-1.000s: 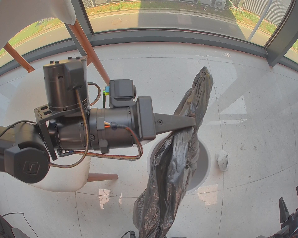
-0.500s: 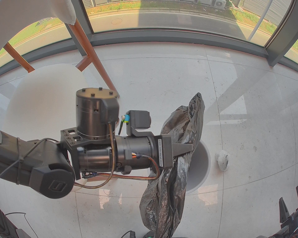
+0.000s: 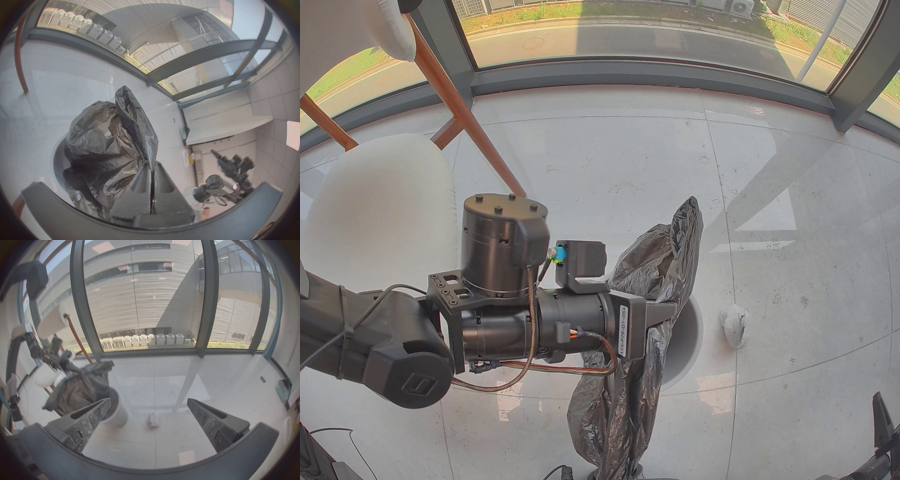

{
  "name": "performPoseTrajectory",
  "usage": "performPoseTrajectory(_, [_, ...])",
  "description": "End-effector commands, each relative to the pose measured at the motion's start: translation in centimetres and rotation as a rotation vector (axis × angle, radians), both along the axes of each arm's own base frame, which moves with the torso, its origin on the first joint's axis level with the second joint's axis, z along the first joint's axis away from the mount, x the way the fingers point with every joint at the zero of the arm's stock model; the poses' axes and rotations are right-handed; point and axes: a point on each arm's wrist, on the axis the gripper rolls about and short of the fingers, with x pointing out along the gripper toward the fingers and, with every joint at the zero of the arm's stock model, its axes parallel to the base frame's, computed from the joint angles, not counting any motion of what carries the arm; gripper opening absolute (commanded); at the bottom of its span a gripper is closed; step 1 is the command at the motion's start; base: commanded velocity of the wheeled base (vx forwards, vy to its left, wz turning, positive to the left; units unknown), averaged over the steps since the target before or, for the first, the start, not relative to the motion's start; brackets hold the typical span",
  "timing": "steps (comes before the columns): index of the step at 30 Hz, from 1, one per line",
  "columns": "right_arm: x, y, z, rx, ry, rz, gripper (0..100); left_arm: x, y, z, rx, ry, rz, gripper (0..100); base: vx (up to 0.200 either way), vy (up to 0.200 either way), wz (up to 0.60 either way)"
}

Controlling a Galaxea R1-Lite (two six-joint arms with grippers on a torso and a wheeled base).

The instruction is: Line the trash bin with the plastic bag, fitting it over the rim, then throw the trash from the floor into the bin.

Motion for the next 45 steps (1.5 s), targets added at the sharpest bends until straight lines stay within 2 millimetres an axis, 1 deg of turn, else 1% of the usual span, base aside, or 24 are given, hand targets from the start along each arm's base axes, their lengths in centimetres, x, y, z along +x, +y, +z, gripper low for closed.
performPoseTrajectory(1, [3.5, 0.5, 7.8, 0.197, 0.153, 0.269, 100, -0.2, 0.7, -1.5, 0.253, -0.180, 0.092, 0, 0.000, 0.000, 0.00])
performPoseTrajectory(2, [4.2, 0.7, 9.0, 0.241, 0.177, 0.320, 100, -0.3, 0.8, -1.7, 0.294, -0.205, 0.105, 0, 0.000, 0.000, 0.00])
performPoseTrajectory(4, [4.6, 0.8, 9.4, 0.261, 0.193, 0.339, 100, -0.3, 0.9, -1.7, 0.308, -0.218, 0.110, 0, 0.000, 0.000, 0.00])
performPoseTrajectory(5, [7.4, 1.6, 11.5, 0.357, 0.307, 0.447, 100, -0.4, 0.8, -1.8, 0.372, -0.280, 0.127, 0, 0.000, 0.000, 0.00])
performPoseTrajectory(6, [7.9, 1.9, 11.9, 0.372, 0.332, 0.467, 100, -0.4, 0.8, -1.8, 0.387, -0.293, 0.135, 0, 0.000, 0.000, 0.00])
performPoseTrajectory(7, [9.0, 2.4, 12.6, 0.385, 0.375, 0.506, 100, -0.3, 0.9, -1.8, 0.420, -0.328, 0.156, 0, 0.000, 0.000, 0.00])
performPoseTrajectory(9, [10.8, 3.6, 13.1, 0.377, 0.445, 0.558, 100, -0.2, 1.0, -1.8, 0.473, -0.377, 0.185, 0, 0.000, 0.000, 0.00])
performPoseTrajectory(11, [12.9, 5.1, 13.3, 0.360, 0.515, 0.607, 100, -0.2, 1.0, -1.8, 0.519, -0.428, 0.195, 0, 0.000, 0.000, 0.00])
performPoseTrajectory(14, [15.4, 7.2, 13.6, 0.343, 0.596, 0.654, 100, -0.4, 0.8, -1.7, 0.564, -0.495, 0.161, 0, 0.000, 0.000, 0.00])
performPoseTrajectory(18, [18.2, 9.8, 13.1, 0.335, 0.694, 0.680, 100, -0.9, 0.4, -2.1, 0.621, -0.557, 0.126, 0, 0.000, 0.000, 0.00])
performPoseTrajectory(23, [20.3, 11.8, 12.9, 0.360, 0.761, 0.681, 100, -2.4, -0.8, -2.7, 0.675, -0.591, 0.124, 0, 0.000, 0.000, 0.00])
performPoseTrajectory(25, [21.4, 12.8, 12.4, 0.375, 0.803, 0.665, 100, -3.2, -1.5, -2.9, 0.694, -0.604, 0.123, 0, 0.000, 0.000, 0.00])
performPoseTrajectory(26, [21.4, 12.8, 12.3, 0.374, 0.806, 0.664, 100, -3.2, -1.6, -3.0, 0.696, -0.604, 0.124, 0, 0.000, 0.000, 0.00])
performPoseTrajectory(28, [22.5, 13.4, 11.1, 0.366, 0.856, 0.634, 100, -4.0, -2.2, -3.1, 0.703, -0.614, 0.117, 0, 0.000, 0.000, 0.00])
performPoseTrajectory(29, [22.7, 13.6, 10.9, 0.364, 0.862, 0.626, 100, -4.1, -2.4, -3.2, 0.705, -0.612, 0.113, 0, 0.000, 0.000, 0.00])
performPoseTrajectory(31, [24.0, 14.1, 9.8, 0.356, 0.890, 0.579, 100, -4.5, -2.8, -3.5, 0.708, -0.613, 0.096, 0, 0.000, 0.000, 0.00])
performPoseTrajectory(32, [24.6, 14.4, 9.6, 0.353, 0.893, 0.564, 100, -4.6, -2.9, -3.5, 0.706, -0.614, 0.091, 0, 0.000, 0.000, 0.00])
performPoseTrajectory(33, [24.6, 14.4, 9.6, 0.353, 0.893, 0.564, 100, -4.6, -2.9, -3.5, 0.706, -0.614, 0.091, 0, 0.000, 0.000, 0.00])
performPoseTrajectory(34, [25.5, 15.0, 9.3, 0.346, 0.898, 0.543, 100, -4.8, -3.0, -3.6, 0.705, -0.616, 0.085, 0, 0.000, 0.000, 0.00])
performPoseTrajectory(36, [25.8, 15.2, 9.2, 0.345, 0.897, 0.541, 100, -4.9, -3.1, -3.6, 0.706, -0.617, 0.085, 0, 0.000, 0.000, 0.00])
performPoseTrajectory(37, [26.6, 15.7, 9.2, 0.348, 0.891, 0.540, 100, -4.9, -3.0, -3.6, 0.710, -0.616, 0.092, 0, 0.000, 0.000, 0.00])
performPoseTrajectory(38, [26.9, 15.9, 9.3, 0.349, 0.885, 0.541, 100, -4.9, -3.0, -3.7, 0.712, -0.614, 0.094, 0, 0.000, 0.000, 0.00])
performPoseTrajectory(39, [26.9, 15.9, 9.3, 0.349, 0.885, 0.541, 100, -4.9, -3.0, -3.7, 0.712, -0.614, 0.094, 0, 0.000, 0.000, 0.00])
performPoseTrajectory(45, [29.1, 16.1, 9.4, 0.345, 0.845, 0.463, 100, -5.0, -2.9, -4.0, 0.715, -0.596, 0.097, 0, 0.000, 0.000, 0.00])
